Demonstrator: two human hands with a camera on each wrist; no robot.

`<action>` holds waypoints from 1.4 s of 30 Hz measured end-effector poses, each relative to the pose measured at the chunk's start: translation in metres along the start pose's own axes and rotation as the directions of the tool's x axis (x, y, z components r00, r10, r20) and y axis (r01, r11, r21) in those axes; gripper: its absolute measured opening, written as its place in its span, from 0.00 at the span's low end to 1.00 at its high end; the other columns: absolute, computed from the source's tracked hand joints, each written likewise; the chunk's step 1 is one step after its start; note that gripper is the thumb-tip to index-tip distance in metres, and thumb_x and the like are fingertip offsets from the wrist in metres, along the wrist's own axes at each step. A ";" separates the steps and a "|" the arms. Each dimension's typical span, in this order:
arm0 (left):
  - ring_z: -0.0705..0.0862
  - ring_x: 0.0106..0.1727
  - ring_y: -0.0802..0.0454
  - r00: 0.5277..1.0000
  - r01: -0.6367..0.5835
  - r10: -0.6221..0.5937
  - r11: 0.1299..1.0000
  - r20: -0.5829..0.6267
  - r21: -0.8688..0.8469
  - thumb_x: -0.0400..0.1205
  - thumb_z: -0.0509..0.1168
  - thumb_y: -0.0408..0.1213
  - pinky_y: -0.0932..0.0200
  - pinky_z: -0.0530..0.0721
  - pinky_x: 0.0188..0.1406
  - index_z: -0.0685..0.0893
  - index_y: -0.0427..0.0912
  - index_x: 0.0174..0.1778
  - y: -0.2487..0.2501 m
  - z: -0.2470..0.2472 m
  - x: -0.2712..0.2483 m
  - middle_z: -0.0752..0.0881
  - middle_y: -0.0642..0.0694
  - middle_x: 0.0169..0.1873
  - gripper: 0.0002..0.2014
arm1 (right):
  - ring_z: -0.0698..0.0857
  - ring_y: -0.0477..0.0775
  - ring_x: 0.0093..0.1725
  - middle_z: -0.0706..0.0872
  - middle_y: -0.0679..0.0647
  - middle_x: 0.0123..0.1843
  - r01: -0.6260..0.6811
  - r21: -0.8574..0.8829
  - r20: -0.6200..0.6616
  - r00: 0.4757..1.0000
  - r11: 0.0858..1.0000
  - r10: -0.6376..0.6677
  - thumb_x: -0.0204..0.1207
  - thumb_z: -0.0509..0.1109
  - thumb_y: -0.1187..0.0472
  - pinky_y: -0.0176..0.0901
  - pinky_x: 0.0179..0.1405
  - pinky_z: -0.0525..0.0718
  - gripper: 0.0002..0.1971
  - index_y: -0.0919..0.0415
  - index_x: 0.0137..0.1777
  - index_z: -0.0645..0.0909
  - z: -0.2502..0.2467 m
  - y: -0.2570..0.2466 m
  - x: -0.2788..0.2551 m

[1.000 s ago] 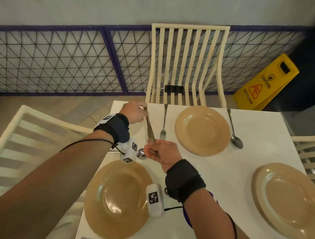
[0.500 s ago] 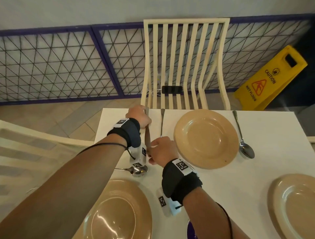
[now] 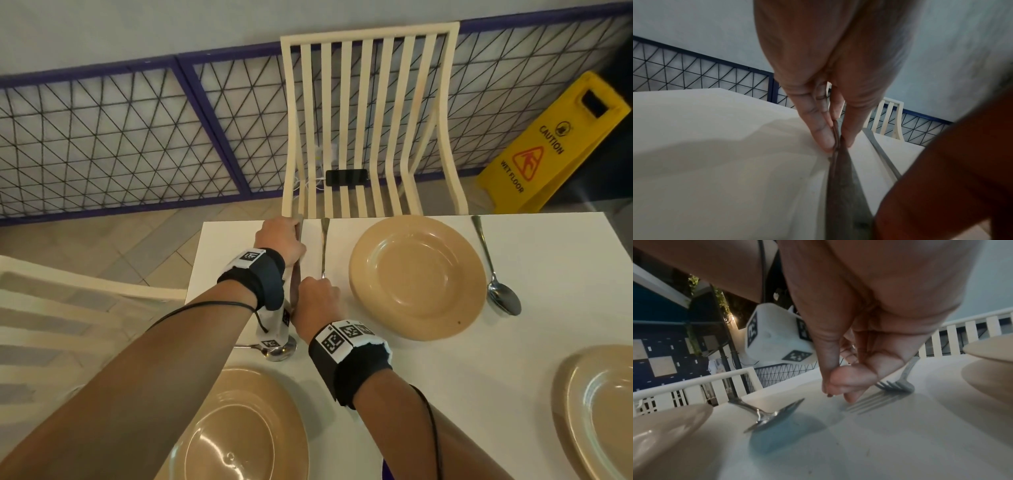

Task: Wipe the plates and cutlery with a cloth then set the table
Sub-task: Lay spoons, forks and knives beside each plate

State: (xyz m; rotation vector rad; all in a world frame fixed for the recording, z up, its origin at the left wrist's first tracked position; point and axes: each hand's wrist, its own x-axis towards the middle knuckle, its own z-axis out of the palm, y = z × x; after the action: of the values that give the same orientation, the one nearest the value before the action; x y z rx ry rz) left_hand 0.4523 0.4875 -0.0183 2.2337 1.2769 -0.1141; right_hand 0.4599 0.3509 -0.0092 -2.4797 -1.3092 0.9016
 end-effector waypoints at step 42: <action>0.83 0.66 0.38 0.997 0.055 -0.060 0.993 0.056 0.100 0.83 0.68 0.44 0.49 0.79 0.65 0.78 0.50 0.75 -0.033 0.011 -0.084 0.85 0.42 0.67 0.22 | 0.86 0.40 0.28 0.87 0.30 0.35 -0.127 0.471 -0.163 0.960 0.873 0.227 0.71 0.81 0.49 0.33 0.39 0.83 0.08 0.35 0.45 0.85 -0.050 0.137 -0.269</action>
State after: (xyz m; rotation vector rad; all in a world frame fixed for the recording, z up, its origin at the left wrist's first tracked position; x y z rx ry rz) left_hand 0.3819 0.4307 -0.0137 2.2590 1.3303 -0.2681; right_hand 0.4690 0.0598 0.0852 -2.2615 -0.7035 0.8345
